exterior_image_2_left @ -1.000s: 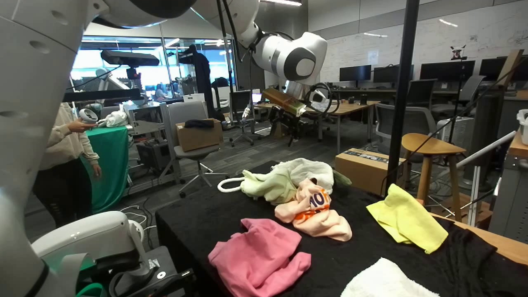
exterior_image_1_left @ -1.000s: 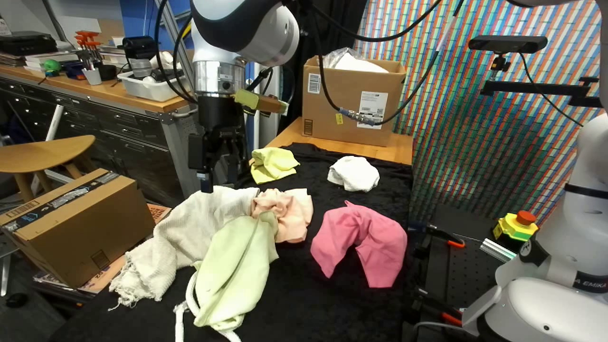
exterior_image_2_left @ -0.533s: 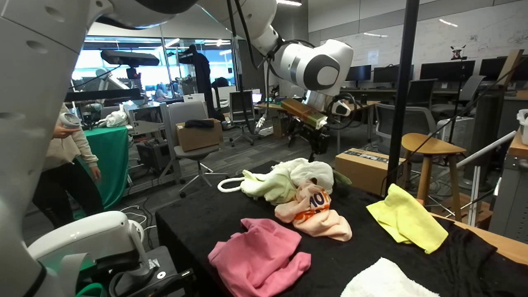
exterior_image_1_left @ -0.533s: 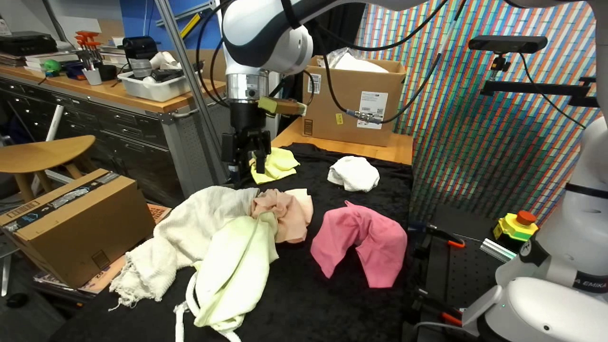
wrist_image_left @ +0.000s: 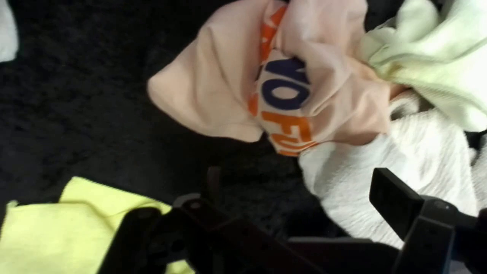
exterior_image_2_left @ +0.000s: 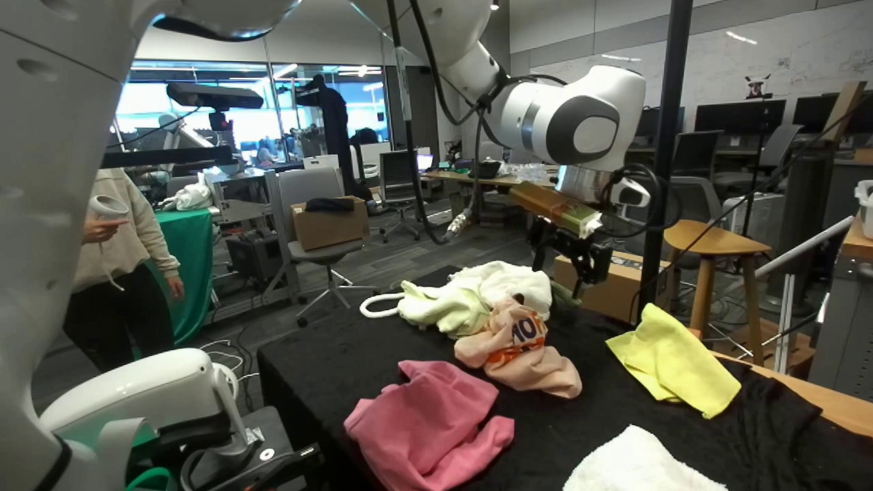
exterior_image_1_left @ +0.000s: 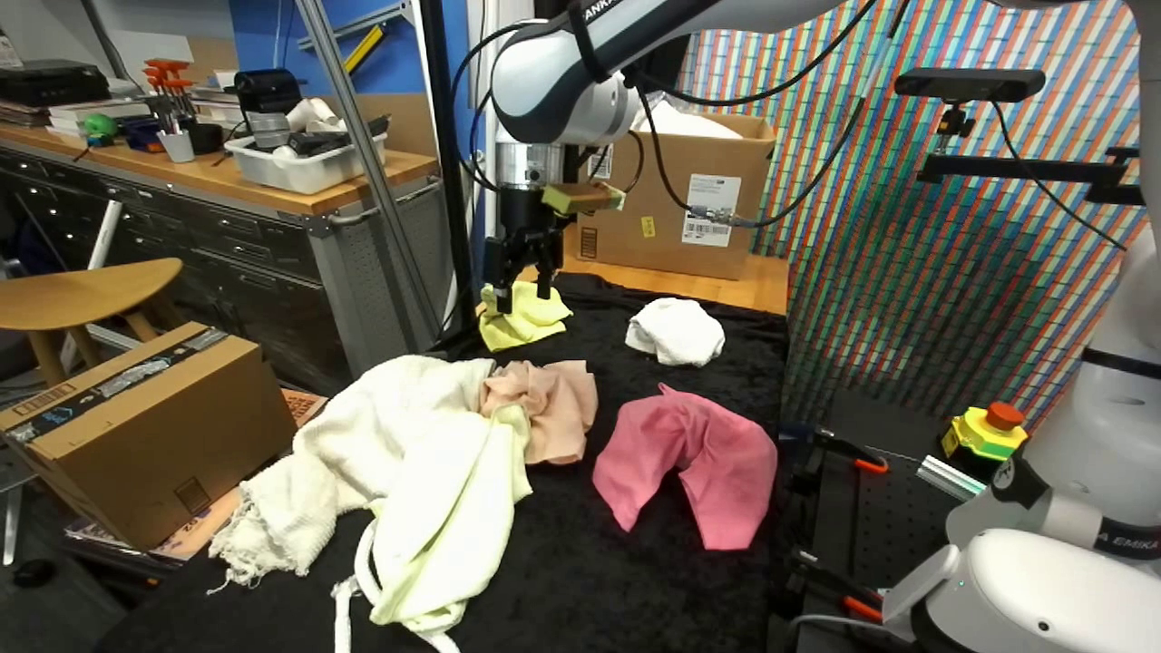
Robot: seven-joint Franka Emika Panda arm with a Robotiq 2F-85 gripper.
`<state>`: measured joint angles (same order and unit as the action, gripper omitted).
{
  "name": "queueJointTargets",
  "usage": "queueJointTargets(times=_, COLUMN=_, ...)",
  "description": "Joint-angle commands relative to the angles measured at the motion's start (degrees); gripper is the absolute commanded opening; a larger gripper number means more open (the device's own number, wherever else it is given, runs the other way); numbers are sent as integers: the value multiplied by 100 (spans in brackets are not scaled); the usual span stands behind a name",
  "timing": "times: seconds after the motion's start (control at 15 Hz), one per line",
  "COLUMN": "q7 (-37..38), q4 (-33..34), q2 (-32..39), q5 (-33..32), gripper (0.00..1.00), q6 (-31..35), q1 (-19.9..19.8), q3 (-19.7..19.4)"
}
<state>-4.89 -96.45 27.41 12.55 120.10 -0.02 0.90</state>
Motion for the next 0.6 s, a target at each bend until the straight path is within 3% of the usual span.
queueJointTargets(times=0.0, q7=-51, q4=46, q2=-41, q5=-291, gripper=100, q6=502, q1=-188, q3=-134)
queueJointTargets(times=0.53, q7=-679, q4=746, q2=396, q5=-182, gripper=100, q6=1070, q1=-782, q3=-79)
